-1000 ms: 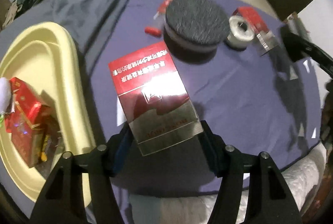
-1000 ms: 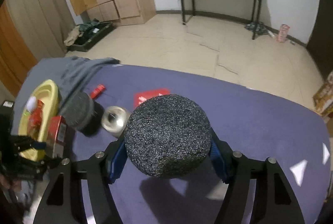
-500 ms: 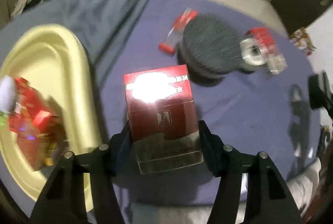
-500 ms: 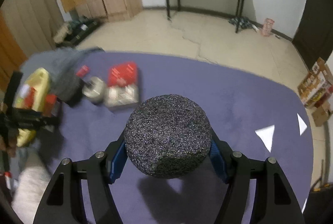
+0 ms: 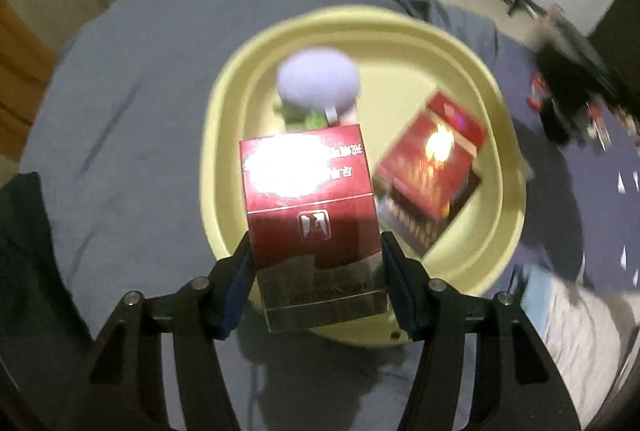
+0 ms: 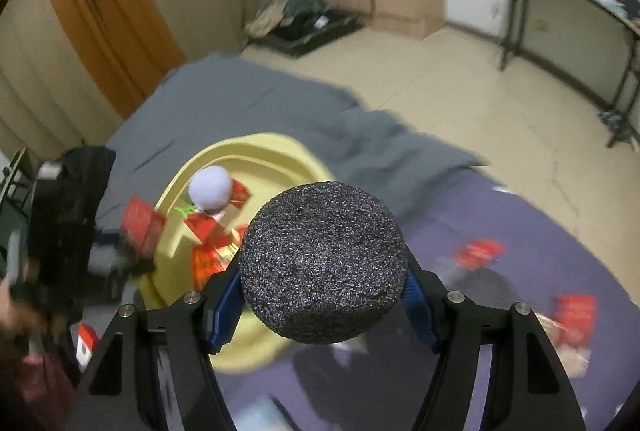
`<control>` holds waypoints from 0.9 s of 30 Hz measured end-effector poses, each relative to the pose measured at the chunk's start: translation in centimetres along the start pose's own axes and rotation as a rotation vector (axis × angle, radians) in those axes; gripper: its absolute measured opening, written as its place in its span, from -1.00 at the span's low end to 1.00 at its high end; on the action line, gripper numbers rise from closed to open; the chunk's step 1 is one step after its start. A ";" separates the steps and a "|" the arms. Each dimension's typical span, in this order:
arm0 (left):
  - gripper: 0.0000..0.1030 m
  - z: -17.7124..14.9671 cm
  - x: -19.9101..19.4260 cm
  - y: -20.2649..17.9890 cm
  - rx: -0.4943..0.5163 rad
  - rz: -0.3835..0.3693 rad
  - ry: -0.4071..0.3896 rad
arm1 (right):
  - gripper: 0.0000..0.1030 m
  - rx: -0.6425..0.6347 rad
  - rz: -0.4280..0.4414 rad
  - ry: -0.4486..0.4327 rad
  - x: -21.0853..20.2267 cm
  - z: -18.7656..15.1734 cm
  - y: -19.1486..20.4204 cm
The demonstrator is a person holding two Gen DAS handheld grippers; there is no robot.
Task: Organize rigid objects
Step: 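Drop the red pack and black foam disc into the yellow tray, then grasp a black foam disc with the left tool while the right tool grasps the Hongqiqu pack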
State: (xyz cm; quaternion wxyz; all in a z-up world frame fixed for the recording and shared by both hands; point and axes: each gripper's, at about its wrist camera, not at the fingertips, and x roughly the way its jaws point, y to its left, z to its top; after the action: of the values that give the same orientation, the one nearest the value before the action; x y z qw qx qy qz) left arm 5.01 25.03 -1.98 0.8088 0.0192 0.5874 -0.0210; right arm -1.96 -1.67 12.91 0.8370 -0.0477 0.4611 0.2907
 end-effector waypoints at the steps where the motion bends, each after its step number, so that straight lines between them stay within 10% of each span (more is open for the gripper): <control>1: 0.18 -0.5 0.7 -0.1 0.011 -0.020 0.019 | 0.32 -0.004 0.004 0.010 1.0 0.6 0.7; 14: 0.34 -0.5 5.7 0.7 -0.029 -0.154 -0.008 | 0.35 -0.077 -0.081 0.192 14.1 6.4 5.6; 17: 0.58 -1.4 4.2 1.5 -0.039 -0.193 -0.057 | 0.92 0.022 0.022 0.126 12.7 6.5 4.8; 20: 0.94 -0.6 1.1 1.4 0.009 -0.217 -0.183 | 0.99 0.076 0.114 -0.025 7.0 5.0 2.3; 27: 1.00 3.9 -4.6 -5.3 0.116 -0.217 -0.292 | 0.99 0.214 -0.174 -0.158 -4.4 -2.6 -12.3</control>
State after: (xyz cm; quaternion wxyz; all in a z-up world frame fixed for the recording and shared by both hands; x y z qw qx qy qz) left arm 6.97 19.56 3.54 0.8759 -0.0007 0.4604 -0.1446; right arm 0.85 -14.66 12.65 0.8929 0.0250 0.4165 0.1693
